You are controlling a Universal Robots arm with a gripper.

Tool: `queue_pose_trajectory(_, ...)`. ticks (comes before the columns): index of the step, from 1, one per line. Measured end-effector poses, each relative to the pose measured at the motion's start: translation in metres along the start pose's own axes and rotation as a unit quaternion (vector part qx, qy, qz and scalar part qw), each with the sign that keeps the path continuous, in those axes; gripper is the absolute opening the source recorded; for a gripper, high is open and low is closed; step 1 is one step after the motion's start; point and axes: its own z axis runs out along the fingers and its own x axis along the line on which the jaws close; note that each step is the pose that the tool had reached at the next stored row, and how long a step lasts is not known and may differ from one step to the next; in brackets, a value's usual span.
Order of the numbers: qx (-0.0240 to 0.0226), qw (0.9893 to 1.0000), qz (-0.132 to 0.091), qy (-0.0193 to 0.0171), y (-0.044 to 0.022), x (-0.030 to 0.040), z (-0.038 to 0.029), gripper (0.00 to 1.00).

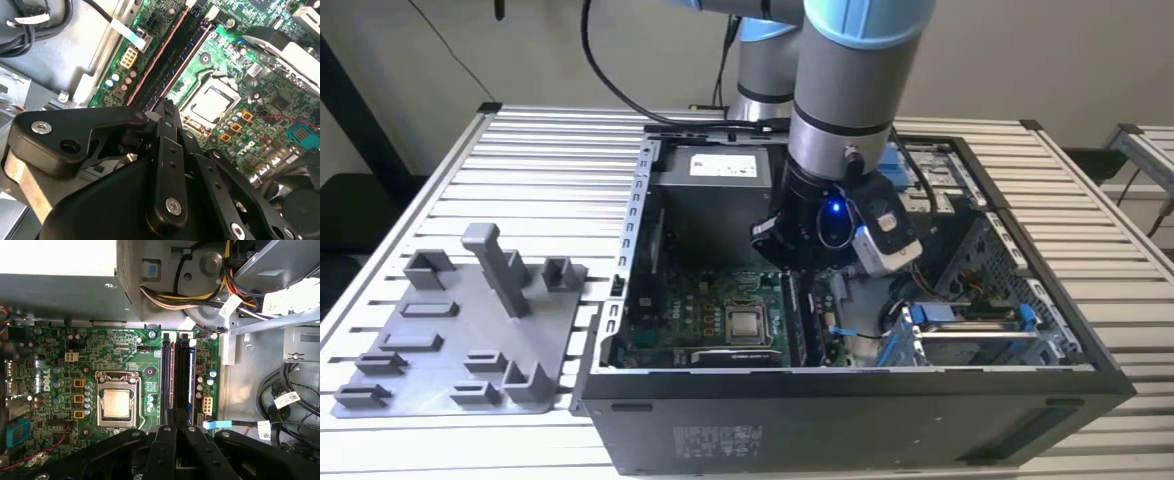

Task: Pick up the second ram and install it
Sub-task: 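Insert the second ram into the second slot, then press down the second ram until it locks into place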

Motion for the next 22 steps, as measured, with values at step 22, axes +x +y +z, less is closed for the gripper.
queue_pose_trajectory(22,-0.0010,0.9995,-0.032,0.0010,0.0000,0.0000,-0.0006,0.11)
